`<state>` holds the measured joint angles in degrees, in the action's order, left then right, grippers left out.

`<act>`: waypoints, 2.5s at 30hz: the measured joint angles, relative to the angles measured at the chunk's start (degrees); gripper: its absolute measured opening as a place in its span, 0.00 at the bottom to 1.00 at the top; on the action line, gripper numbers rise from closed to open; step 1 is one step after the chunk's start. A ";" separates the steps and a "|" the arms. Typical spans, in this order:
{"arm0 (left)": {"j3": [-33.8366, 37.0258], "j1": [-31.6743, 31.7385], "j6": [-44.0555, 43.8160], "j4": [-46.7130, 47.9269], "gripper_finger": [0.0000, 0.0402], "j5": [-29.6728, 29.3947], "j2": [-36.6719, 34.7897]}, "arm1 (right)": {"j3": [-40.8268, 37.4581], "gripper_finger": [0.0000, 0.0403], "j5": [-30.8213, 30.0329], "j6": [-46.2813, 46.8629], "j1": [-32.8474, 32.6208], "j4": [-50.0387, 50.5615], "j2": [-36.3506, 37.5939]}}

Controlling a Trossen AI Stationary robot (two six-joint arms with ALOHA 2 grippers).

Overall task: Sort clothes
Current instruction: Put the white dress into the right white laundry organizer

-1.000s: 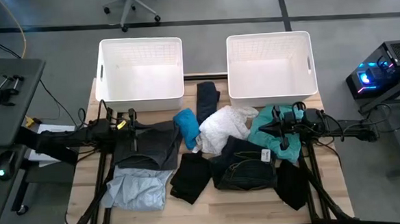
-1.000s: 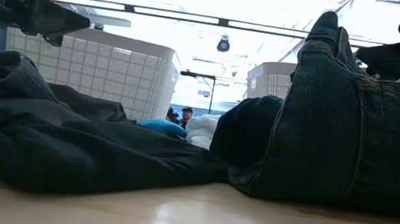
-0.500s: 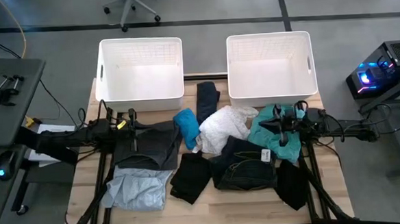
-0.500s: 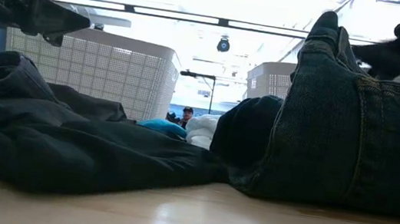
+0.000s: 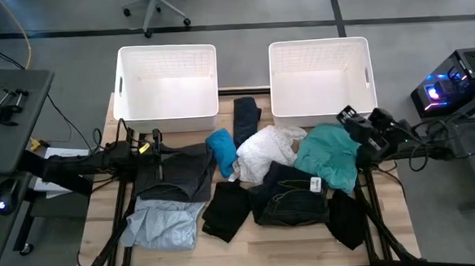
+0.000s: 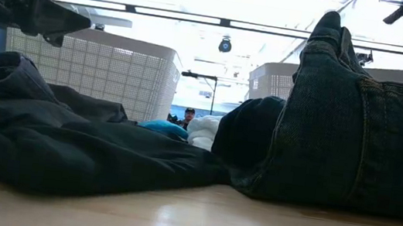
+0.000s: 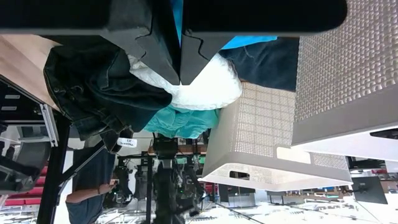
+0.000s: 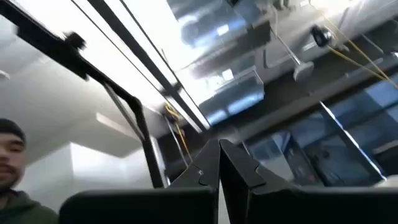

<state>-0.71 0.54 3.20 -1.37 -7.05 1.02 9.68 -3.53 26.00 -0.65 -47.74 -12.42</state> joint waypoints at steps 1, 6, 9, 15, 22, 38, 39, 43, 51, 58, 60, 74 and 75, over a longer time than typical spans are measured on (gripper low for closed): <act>0.00 0.02 0.00 0.00 0.00 0.00 0.00 | 2.27 0.00 -0.21 -0.35 -0.21 1.83 -2.47; 0.00 0.00 0.01 0.00 0.00 0.00 0.00 | 16.74 0.00 1.03 1.89 -0.28 9.86 -15.21; 0.00 0.00 0.00 0.00 0.00 0.00 0.00 | 27.47 0.00 5.26 -0.27 -0.26 21.99 -21.21; 0.00 0.00 0.00 0.00 0.00 0.00 0.00 | 51.14 0.00 13.35 -2.68 -0.27 60.51 -32.28; 0.00 0.02 -4.38 -0.31 0.00 -1.91 0.00 | 69.41 0.05 13.56 -6.85 -0.26 91.92 -45.40; 0.00 0.02 -3.16 -0.31 0.00 -1.92 0.00 | 82.79 0.57 11.56 3.92 -0.91 102.36 -74.44; 0.00 0.02 -3.49 -0.31 0.00 -1.91 0.00 | 83.84 0.58 10.45 4.41 -0.91 103.58 -76.51; 0.00 0.02 -5.45 -0.31 0.00 -1.91 0.00 | 87.61 0.60 6.14 6.85 -0.31 109.07 -84.24; 0.00 0.02 -18.59 -0.31 0.00 -1.90 0.00 | 89.17 0.60 -2.03 14.88 1.77 112.80 -97.41; 0.00 0.02 -21.82 -0.31 0.00 -1.90 0.00 | 89.17 0.60 -2.27 20.60 2.98 115.12 -106.42; 0.00 0.02 -24.20 -0.31 0.00 -1.90 0.00 | 89.20 0.60 -2.49 20.96 2.98 114.73 -107.99; 0.00 0.02 -31.26 -0.31 0.00 -1.91 0.00 | 89.74 0.24 -0.93 15.81 3.20 111.62 -117.67; 0.00 0.02 -31.88 -0.31 0.00 -1.90 0.00 | 89.74 0.17 -0.77 15.25 2.95 111.34 -117.88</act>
<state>-0.71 0.56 -28.68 -1.67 -8.95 1.02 99.42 -4.30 41.25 2.30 63.60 -130.30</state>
